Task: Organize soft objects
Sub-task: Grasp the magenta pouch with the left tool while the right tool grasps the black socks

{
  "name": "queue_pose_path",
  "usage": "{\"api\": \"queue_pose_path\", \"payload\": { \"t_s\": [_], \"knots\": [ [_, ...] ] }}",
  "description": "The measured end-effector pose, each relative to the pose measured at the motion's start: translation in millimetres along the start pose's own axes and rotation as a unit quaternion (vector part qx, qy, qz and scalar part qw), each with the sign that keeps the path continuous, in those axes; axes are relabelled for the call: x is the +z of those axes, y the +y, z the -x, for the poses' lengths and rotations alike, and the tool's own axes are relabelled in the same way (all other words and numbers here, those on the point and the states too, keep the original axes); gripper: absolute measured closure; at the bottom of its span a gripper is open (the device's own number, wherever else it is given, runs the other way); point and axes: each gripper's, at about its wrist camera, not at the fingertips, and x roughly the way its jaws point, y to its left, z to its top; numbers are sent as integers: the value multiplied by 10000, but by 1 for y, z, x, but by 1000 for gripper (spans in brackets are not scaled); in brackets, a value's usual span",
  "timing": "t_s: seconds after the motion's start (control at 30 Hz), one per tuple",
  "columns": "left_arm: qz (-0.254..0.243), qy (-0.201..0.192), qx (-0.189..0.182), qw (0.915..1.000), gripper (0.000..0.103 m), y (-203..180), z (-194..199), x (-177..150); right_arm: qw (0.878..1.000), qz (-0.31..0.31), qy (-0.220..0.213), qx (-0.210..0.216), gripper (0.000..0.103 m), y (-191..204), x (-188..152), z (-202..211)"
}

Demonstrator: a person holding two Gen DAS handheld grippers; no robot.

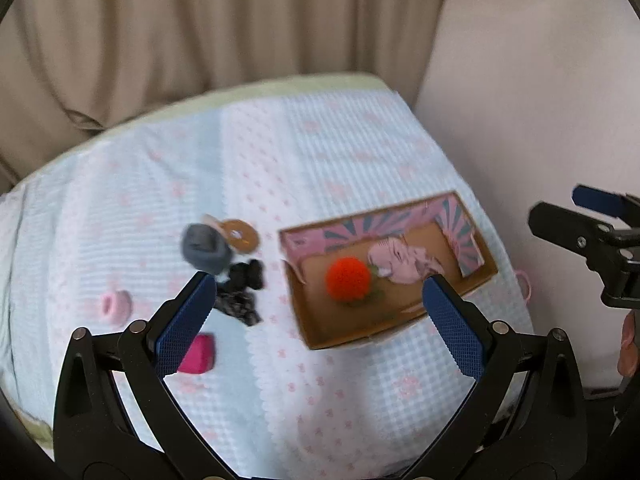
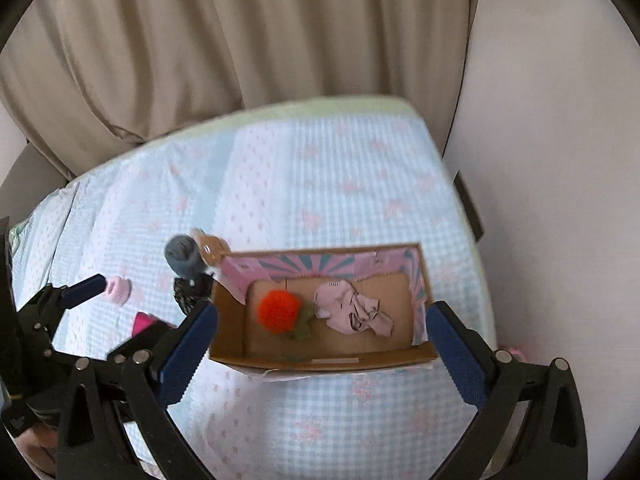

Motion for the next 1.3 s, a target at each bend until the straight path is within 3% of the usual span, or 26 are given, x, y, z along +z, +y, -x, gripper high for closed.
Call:
{"api": "queue_pose_path", "payload": {
  "t_s": [0.2, 0.4, 0.6, 0.87, 1.1, 1.3],
  "knots": [
    [497, -585, 390, 9963, 0, 43, 72, -16, 9981, 208, -577, 109, 0, 35, -5, 61],
    [929, -781, 783, 9895, 0, 89, 109, -40, 9936, 402, -996, 340, 0, 66, -9, 87],
    [1307, -655, 984, 9843, 0, 127, 109, -70, 9893, 650, -1112, 689, 0, 99, -13, 77],
    [2107, -138, 1022, 9721, 0, 174, 67, -109, 9856, 1132, -668, 1060, 0, 153, -16, 19],
    [3105, 356, 822, 9463, 0, 213, 2, -135, 9800, 1466, -194, 1334, 0, 193, -17, -46],
    [3982, 720, 602, 9125, 1, 244, -61, -157, 9775, 1395, 403, 1529, 0, 222, -13, -118]
  ]
}}
